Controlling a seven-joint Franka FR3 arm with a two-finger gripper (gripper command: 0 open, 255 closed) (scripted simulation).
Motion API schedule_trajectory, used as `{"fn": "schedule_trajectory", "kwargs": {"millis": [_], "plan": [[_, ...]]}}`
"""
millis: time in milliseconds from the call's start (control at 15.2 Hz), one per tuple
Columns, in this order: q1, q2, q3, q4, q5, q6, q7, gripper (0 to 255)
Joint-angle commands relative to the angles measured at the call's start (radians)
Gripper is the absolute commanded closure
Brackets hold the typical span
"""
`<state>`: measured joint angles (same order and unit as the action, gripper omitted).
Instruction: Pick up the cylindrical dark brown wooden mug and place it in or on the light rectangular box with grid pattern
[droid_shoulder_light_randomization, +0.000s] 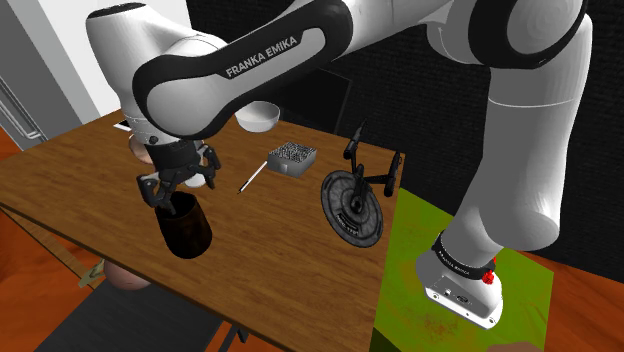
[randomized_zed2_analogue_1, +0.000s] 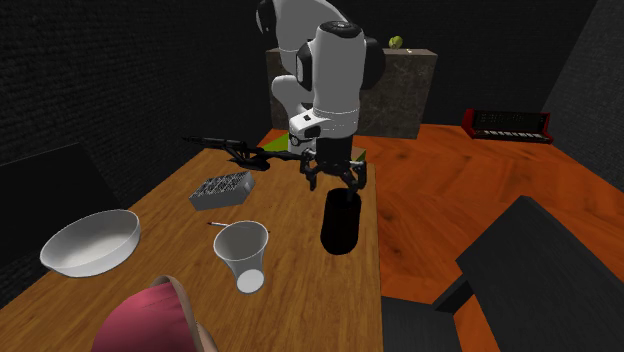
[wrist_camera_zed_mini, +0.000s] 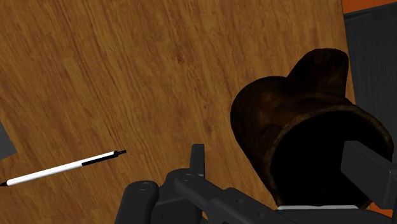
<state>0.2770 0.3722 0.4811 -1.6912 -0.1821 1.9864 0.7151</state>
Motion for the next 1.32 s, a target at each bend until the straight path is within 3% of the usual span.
{"fn": "schedule_trajectory", "kwargs": {"millis": [0,66,660,1254], "plan": [[0.0,0.0,0.0,0.0,0.0,0.0,0.0,0],[0.0,0.0,0.0,0.0,0.0,0.0,0.0,255],[0.0,0.0,0.0,0.0,0.0,0.0,0.0,255],[-0.001,-0.032,0.009,0.079,0.02,-0.107,-0.013,255]]}}
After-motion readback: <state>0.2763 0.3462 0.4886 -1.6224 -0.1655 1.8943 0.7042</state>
